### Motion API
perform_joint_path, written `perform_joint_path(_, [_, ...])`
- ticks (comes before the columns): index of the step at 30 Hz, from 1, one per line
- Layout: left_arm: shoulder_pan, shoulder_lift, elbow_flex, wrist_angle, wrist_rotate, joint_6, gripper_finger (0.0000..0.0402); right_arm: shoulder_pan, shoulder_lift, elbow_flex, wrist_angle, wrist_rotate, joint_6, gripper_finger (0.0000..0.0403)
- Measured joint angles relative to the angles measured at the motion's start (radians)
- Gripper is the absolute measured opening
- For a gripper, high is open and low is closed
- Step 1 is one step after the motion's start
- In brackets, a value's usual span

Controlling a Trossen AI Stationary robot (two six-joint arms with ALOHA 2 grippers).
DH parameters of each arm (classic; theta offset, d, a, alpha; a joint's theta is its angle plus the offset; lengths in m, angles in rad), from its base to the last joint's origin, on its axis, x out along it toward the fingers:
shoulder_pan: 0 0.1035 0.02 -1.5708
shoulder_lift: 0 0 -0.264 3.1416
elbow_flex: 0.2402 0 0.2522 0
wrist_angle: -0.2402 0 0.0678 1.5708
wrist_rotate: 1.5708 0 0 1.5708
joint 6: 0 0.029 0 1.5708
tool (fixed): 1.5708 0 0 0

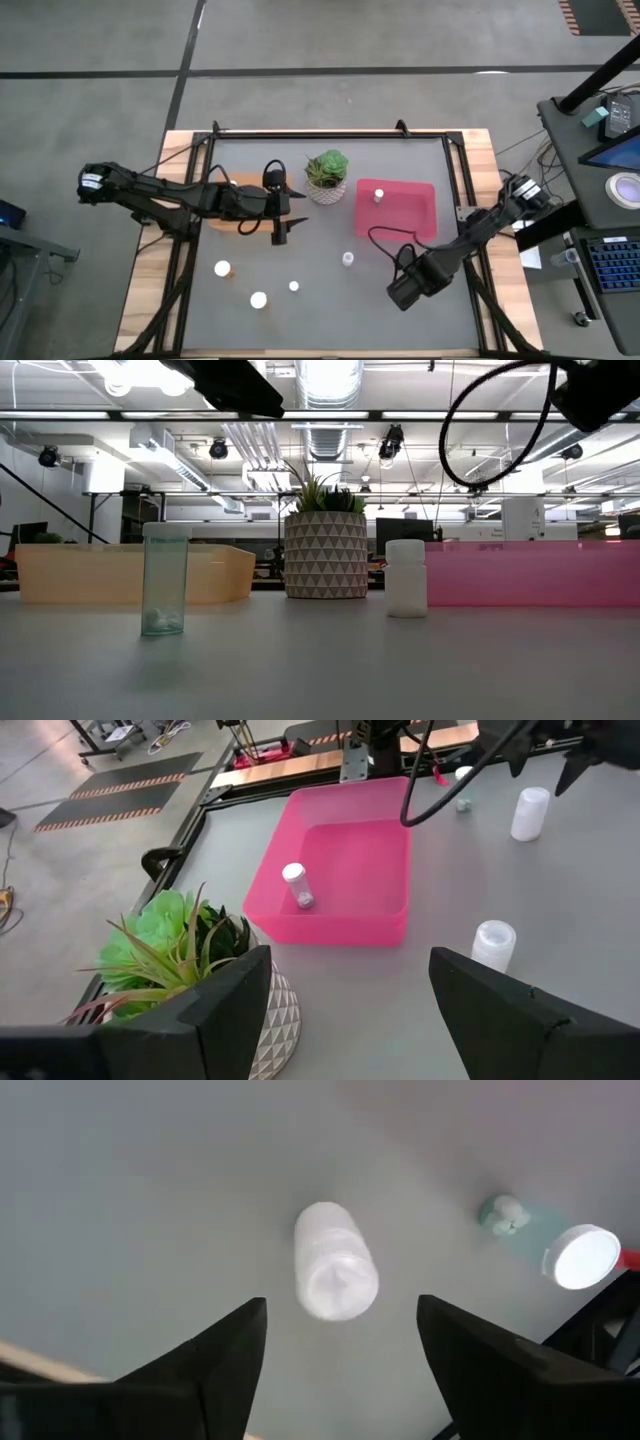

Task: Pick and place medicine bottles into bin by pill shape (circle, oval)
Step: Put the right small white pill bottle in the pink bin

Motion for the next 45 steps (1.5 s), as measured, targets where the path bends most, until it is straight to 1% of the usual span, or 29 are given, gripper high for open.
perform_joint_path(11, [0.000,0.000,0.000,0.000,0.000,0.000,0.0257,0.004,-0.007,-0.121,0.112,0.000,-0.004,0.0240])
perform_joint_path(20, [0.000,0.000,0.000,-0.001,-0.006,-0.001,0.0257,0.004,-0.008,-0.147,0.142,0.000,-0.007,0.0232])
perform_joint_path(24, [0.000,0.000,0.000,-0.001,-0.007,-0.001,0.0257,0.004,-0.008,-0.149,0.148,0.000,-0.007,0.0211])
perform_joint_path(32, [0.000,0.000,0.000,-0.001,-0.007,0.002,0.0257,0.004,-0.009,-0.144,0.154,0.001,-0.008,0.0145])
perform_joint_path(34, [-0.001,0.000,0.000,0.000,-0.007,0.014,0.0257,0.004,-0.010,-0.142,0.153,0.001,-0.025,0.0133])
perform_joint_path(36, [-0.001,0.000,-0.003,0.000,-0.007,0.016,0.0257,0.004,-0.018,-0.138,0.154,0.001,-0.047,0.0131])
perform_joint_path(42, [-0.001,0.000,-0.039,0.046,-0.007,0.017,0.0257,0.004,-0.096,-0.124,0.162,0.006,-0.137,0.0141])
perform_joint_path(45, [-0.001,-0.003,-0.070,0.094,-0.007,0.020,0.0257,0.004,-0.157,-0.124,0.222,0.061,-0.227,0.0141])
